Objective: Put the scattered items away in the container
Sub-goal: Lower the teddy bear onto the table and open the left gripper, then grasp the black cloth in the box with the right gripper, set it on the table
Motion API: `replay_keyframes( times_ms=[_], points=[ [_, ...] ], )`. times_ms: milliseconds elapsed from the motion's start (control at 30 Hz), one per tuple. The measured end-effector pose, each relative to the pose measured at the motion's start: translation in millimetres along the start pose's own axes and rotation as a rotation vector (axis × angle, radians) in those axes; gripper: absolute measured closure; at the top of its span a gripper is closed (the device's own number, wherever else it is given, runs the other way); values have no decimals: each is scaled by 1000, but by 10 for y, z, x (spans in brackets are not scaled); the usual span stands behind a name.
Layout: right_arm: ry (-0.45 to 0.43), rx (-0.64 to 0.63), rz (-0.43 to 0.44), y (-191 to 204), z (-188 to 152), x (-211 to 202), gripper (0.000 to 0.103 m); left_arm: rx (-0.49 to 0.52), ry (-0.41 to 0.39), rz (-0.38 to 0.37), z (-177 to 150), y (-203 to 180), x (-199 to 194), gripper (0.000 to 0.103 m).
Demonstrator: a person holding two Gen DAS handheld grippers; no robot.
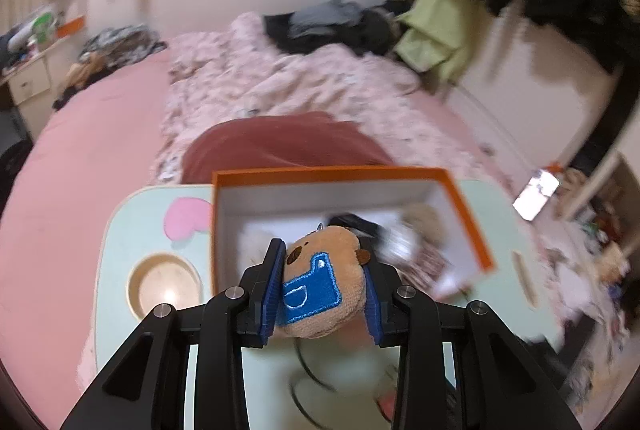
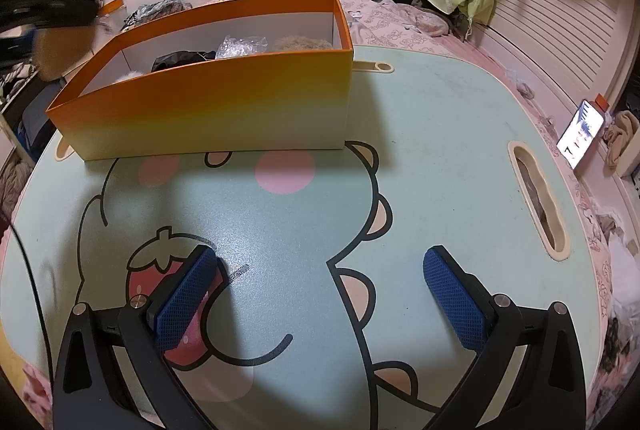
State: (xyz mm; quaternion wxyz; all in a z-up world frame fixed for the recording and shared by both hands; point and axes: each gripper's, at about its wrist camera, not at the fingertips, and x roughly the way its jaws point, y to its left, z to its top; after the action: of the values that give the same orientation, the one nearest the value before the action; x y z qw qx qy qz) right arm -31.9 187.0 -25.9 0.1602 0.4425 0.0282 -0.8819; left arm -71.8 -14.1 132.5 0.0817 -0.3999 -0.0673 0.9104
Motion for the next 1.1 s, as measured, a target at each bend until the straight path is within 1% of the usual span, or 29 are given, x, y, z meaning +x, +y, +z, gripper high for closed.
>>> replay_keyframes(
  times_ms=[33, 100, 267, 333, 367, 400, 433, 500, 533, 567, 633, 667, 700, 733, 767, 800, 833, 867, 933, 967, 1000, 1033, 1067, 1100],
  points=[
    [0, -1, 1, -1, 0, 1, 0, 5, -1, -24, -92, -21, -46, 69],
    [0, -1, 1, -1, -2, 0, 0, -1, 15, -48, -287, -46, -39, 69],
    [0, -2, 3, 6, 9, 0, 0, -34, 72, -9, -717, -38, 258, 69],
    [1, -3, 5, 9, 10, 1, 0, -49, 81, -18, -904, -6, 361, 68],
    [1, -3, 5, 13, 11, -2, 0, -51, 76, -6, -962, -1, 403, 67],
    [1, -3, 5, 16, 15, -1, 0, -47, 48, 28, -996, -8, 423, 63],
    [1, -5, 5, 17, 16, 2, 0, -42, 5, 64, -1022, -20, 422, 60],
    [2, -10, 12, 12, 11, -2, 0, -24, -66, 106, -1084, -59, 398, 31],
    [2, -15, 19, 18, 5, -7, 0, -19, -99, 116, -1113, -66, 373, 26],
    [0, -19, 35, 21, 5, -14, 0, -17, -124, 116, -1132, -48, 348, 23],
    [-18, -23, 87, 16, 7, -75, 1, -7, -159, 103, -1193, -45, 296, 23],
    [-32, -33, 81, 27, 13, -128, 7, -3, -166, 106, -1225, -43, 274, 22],
    [-53, -48, 59, 34, 29, -197, 15, 3, -170, 116, -1245, -45, 256, 22],
    [-84, -66, 32, 40, 55, -283, 17, 10, -178, 121, -1257, -34, 228, 22],
    [-116, -80, 13, 41, 95, -373, 18, 17, -185, 122, -1269, -21, 204, 20],
    [-137, -91, 10, 44, 151, -445, 20, 20, -186, 129, -1276, -7, 194, 17],
    [-145, -94, 19, 43, 216, -491, 24, 17, -183, 143, -1275, 16, 197, 16],
    [-146, -91, 37, 41, 315, -534, 29, 9, -180, 149, -1283, 28, 212, 16],
    [-95, -83, 95, 103, 550, -527, 30, -3, -169, 149, -1301, 30, 249, 16],
    [-59, -87, 140, 170, 666, -504, 39, -3, -165, 151, -1305, 19, 266, 16],
    [-47, -92, 189, 255, 746, -497, 43, -6, -165, 155, -1337, -1, 278, 16],
    [-49, -108, 220, 371, 798, -501, 44, -14, -163, 154, -1339, 19, 282, 16],
    [-52, -133, 241, 497, 880, -485, 49, -22, -161, 152, -1353, 28, 290, 16],
    [-49, -151, 243, 603, 946, -454, 55, -30, -161, 148, -1356, 45, 295, 16]
  ],
)
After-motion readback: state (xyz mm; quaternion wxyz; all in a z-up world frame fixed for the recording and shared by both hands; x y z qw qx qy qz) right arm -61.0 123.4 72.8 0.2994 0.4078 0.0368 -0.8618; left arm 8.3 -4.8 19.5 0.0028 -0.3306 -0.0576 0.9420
